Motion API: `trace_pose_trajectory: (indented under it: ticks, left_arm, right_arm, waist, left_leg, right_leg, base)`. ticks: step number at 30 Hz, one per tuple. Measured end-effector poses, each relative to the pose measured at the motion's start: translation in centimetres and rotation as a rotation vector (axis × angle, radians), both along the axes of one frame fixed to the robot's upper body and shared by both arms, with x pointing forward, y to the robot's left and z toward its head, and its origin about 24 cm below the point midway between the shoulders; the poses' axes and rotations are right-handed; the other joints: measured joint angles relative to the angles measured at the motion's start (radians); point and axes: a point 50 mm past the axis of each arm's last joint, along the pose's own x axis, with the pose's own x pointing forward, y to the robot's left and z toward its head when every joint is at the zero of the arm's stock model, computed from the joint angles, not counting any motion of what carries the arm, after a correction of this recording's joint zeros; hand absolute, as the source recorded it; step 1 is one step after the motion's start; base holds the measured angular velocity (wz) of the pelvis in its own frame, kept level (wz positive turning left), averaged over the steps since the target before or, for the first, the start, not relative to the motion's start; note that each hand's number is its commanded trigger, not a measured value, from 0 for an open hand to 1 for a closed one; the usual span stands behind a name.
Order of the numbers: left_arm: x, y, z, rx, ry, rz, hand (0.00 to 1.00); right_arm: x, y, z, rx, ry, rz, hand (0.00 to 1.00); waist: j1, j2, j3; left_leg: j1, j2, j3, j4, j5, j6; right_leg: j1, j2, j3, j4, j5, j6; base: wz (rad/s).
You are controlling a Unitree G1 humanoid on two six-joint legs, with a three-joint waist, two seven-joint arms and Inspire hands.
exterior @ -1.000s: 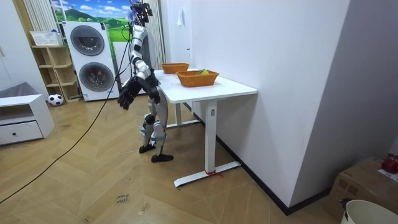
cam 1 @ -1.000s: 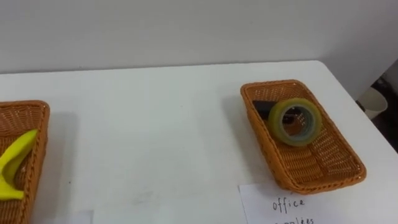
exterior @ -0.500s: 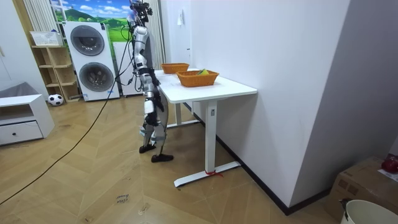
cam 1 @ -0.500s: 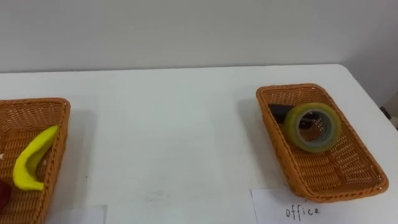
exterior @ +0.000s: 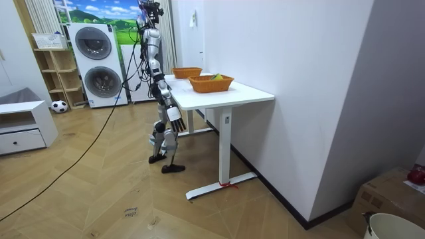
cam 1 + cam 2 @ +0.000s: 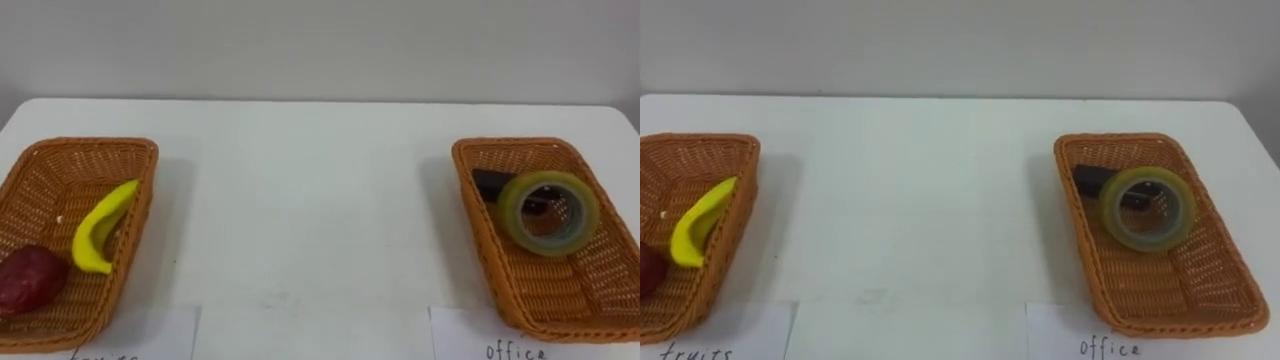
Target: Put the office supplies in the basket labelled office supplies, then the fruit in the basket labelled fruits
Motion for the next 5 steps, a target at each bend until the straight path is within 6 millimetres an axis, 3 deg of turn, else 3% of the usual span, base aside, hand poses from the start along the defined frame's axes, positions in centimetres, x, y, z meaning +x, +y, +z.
trace_pose_trajectory:
  ticks: [5]
  left_arm:
    - [-0.09, -0.14, -0.06, -0.006, 0.000, 0.004, 0.00]
  right_arm:
    - [-0.18, 0.09, -0.02, -0.018, 0.003, 0.001, 0.00]
  waist:
    - [0.000, -0.002, -0.0018]
  left_leg:
    - [0.002, 0.000, -0.004, 0.001, 0.000, 0.000]
  right_leg:
    - [0.004, -0.001, -0.006, -0.001, 0.000, 0.000]
  base:
    - [0.01]
